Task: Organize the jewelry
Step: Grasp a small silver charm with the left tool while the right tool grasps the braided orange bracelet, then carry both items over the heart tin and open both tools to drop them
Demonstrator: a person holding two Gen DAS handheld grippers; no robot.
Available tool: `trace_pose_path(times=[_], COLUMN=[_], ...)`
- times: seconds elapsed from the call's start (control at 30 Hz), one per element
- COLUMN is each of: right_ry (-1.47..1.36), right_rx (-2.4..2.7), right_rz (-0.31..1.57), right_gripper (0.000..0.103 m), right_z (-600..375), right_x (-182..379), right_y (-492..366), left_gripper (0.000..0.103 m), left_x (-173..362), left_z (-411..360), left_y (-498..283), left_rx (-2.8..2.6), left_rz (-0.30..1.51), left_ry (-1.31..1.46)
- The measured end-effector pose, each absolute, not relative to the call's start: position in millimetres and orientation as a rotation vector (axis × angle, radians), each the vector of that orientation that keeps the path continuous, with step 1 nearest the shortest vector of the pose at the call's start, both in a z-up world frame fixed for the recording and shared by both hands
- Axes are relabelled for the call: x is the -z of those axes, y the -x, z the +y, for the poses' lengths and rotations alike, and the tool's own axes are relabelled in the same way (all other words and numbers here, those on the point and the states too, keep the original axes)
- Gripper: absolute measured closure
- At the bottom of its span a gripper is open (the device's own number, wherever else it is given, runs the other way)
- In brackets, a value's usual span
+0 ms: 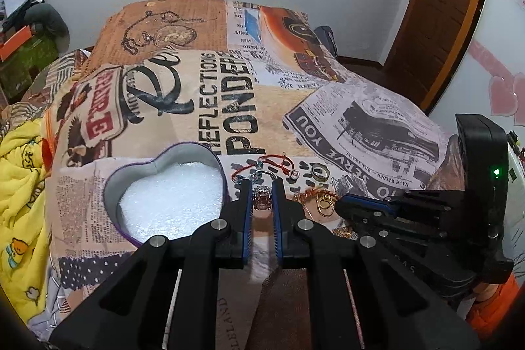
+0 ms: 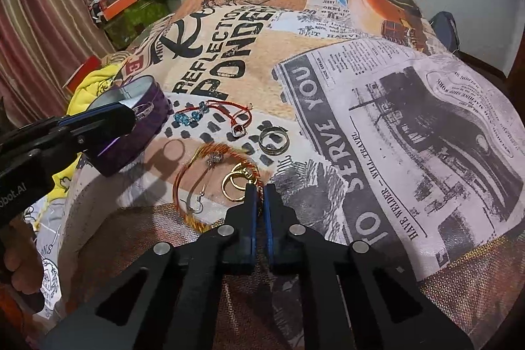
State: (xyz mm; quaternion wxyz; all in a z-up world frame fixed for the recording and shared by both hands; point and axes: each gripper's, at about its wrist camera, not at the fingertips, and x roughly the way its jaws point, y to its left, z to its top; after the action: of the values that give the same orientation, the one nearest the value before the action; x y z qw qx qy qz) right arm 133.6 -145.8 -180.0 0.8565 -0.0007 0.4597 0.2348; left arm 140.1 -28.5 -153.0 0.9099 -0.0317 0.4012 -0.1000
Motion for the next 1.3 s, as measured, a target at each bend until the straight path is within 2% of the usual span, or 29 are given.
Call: trace_pose_path(times=[0.83,1.3], right_ry=[0.017,0.028], right_rx=[-0.520,-0.651], right_rz=[0.718,0.713], right_gripper=[0.100,0.100], right_z=[-105.1,-45.6], right_x=[85.8,82.7], right_y=[-112.7,-121.4], left_gripper=[0.093,0.093], left_x=[88.7,82.8], left_z=[31.3,74.3], left_y=[-98.4,-92.7], left_rx=[0.103,0.031], left_rz=[0.639,0.608], left_ry=[0.103,0.120])
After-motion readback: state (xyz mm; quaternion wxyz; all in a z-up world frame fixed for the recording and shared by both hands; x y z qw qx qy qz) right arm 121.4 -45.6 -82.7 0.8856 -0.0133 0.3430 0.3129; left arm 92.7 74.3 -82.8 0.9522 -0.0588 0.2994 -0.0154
